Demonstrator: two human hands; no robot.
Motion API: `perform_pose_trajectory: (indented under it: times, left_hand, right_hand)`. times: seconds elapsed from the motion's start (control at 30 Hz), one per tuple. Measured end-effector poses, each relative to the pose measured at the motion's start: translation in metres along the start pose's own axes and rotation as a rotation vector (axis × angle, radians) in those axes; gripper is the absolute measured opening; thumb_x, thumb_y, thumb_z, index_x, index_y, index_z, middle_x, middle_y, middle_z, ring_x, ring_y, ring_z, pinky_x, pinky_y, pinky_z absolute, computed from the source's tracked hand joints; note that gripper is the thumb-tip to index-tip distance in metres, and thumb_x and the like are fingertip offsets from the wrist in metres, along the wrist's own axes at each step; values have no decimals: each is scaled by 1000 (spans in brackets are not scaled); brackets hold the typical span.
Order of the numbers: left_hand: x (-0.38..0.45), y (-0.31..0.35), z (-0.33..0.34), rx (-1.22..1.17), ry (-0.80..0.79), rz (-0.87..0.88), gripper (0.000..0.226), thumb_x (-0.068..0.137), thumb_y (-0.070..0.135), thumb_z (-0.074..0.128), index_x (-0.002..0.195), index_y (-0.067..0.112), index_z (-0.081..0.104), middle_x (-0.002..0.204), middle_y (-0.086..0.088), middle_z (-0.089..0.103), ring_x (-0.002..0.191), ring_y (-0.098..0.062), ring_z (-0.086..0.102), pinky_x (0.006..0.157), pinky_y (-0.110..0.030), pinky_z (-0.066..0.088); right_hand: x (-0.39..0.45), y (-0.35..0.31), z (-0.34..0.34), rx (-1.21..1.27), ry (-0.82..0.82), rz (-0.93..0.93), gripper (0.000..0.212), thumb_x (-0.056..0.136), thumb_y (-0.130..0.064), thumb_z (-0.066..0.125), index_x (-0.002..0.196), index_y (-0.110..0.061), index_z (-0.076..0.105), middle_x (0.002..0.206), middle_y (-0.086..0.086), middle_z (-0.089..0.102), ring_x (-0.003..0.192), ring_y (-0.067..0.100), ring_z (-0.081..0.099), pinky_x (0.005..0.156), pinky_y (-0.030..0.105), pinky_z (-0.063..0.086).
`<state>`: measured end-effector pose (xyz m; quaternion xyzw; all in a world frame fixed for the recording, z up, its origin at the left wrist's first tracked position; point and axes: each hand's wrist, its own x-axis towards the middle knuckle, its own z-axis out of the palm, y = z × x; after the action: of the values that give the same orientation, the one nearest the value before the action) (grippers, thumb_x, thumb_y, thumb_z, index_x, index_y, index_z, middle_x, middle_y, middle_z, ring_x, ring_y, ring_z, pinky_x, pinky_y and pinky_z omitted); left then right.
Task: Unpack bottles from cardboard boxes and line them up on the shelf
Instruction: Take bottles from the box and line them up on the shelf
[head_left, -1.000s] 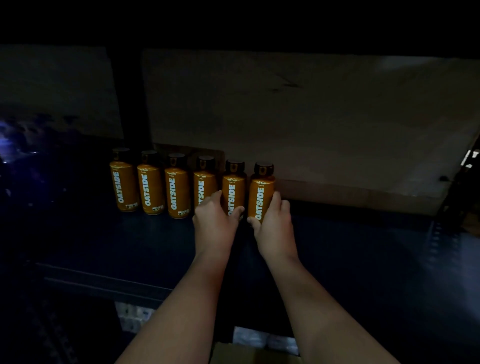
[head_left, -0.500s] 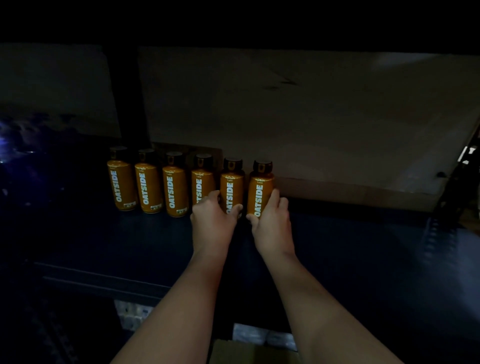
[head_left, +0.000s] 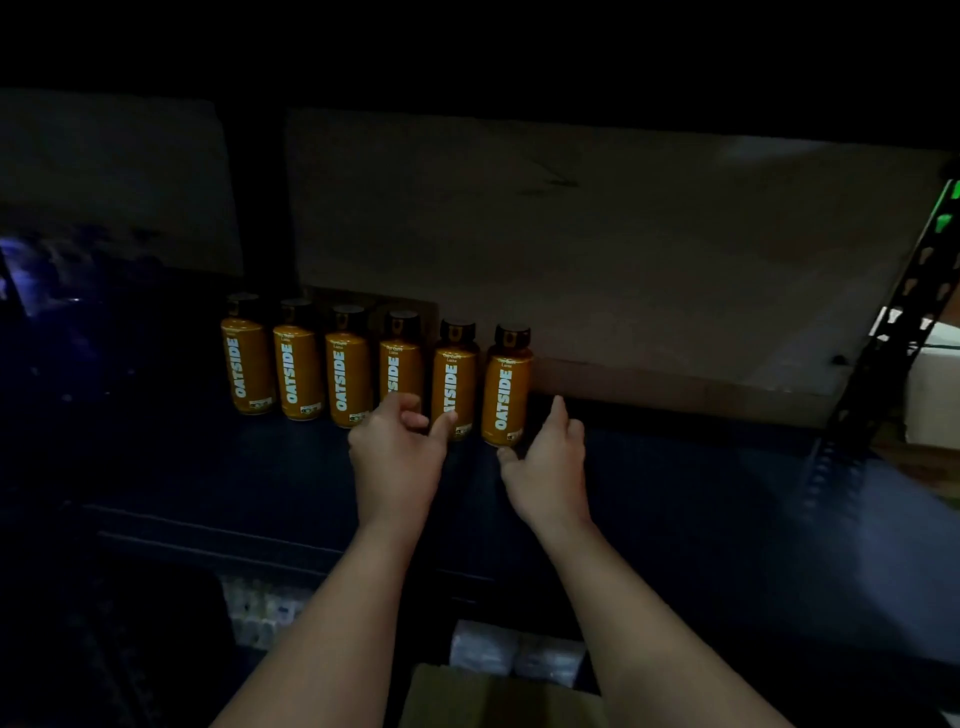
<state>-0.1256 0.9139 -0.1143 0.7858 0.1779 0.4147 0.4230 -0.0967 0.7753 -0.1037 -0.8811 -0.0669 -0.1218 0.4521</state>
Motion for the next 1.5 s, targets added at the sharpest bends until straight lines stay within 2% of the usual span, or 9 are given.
perform_pose_trajectory:
  times: [0.27,0.4,0.6,0.77,0.9,1.07,1.23,1.33,1.5]
  left_hand:
    - [-97,23,-54,-551,10,5,28,94,20,73,119,25,61,80,1,67,54,-24,65,43,-35,54]
    - [-155,-18,-56,-439,-25,-15,17,94,26,69,105,35,60,77,4,64,60,-14,62,52,-31,50]
    - [-260,-139,-58,83,-560,-208,22,95,22,70,109,35,60,89,16,68,86,1,66,76,-16,50]
    - [-333,-217,-76,423,-1075,-412,76,95,33,69,158,27,26,158,0,35,145,-22,37,119,-37,33]
    - [-344,-227,-73,464,-1201,-479,98,95,32,70,164,24,2,170,-7,2,156,-31,14,123,-40,23]
    - [-360,-234,-62,814,-1290,-356,98,94,13,66,164,31,1,166,-9,-29,155,-37,-17,125,-51,12]
    - [-367,-244,-40,1128,-1215,-134,93,91,32,72,161,28,12,168,-21,-3,151,-42,12,122,-49,23]
    - [-363,-247,-31,1282,-1239,-52,95,88,30,74,160,19,13,163,-26,15,146,-40,23,118,-44,30]
    - [-368,-257,-29,1323,-1187,101,71,94,30,63,155,20,27,151,-23,36,138,-35,35,111,-40,35]
  right_hand:
    - [-105,15,-32,163,168,-179,46,90,-15,74,126,-32,51,107,-14,44,90,13,57,82,25,52]
    - [-166,43,-19,230,201,-292,33,88,-7,72,105,-32,58,94,-16,47,77,8,54,70,10,43]
    - [-241,158,24,-88,-231,173,35,90,-15,70,115,-32,53,111,-12,48,105,9,53,88,19,42]
    - [-303,258,43,-408,-734,524,63,79,-44,74,136,-32,49,128,2,57,122,24,55,104,33,46]
    - [-321,281,42,-424,-1021,645,86,82,-43,78,154,-28,34,150,7,44,135,27,46,111,41,42]
    - [-324,296,52,-472,-1051,596,107,80,-33,83,159,-20,12,162,17,13,146,34,32,116,41,35]
    - [-325,308,67,-459,-1073,596,114,80,-28,83,161,-19,3,164,20,-2,149,40,23,119,49,29]
    - [-320,319,74,-453,-1073,652,109,76,-34,85,160,-20,16,163,19,6,145,39,29,118,48,34]
    - [-307,324,74,-299,-1097,823,89,76,-32,80,152,-26,33,159,11,11,130,35,41,80,36,52]
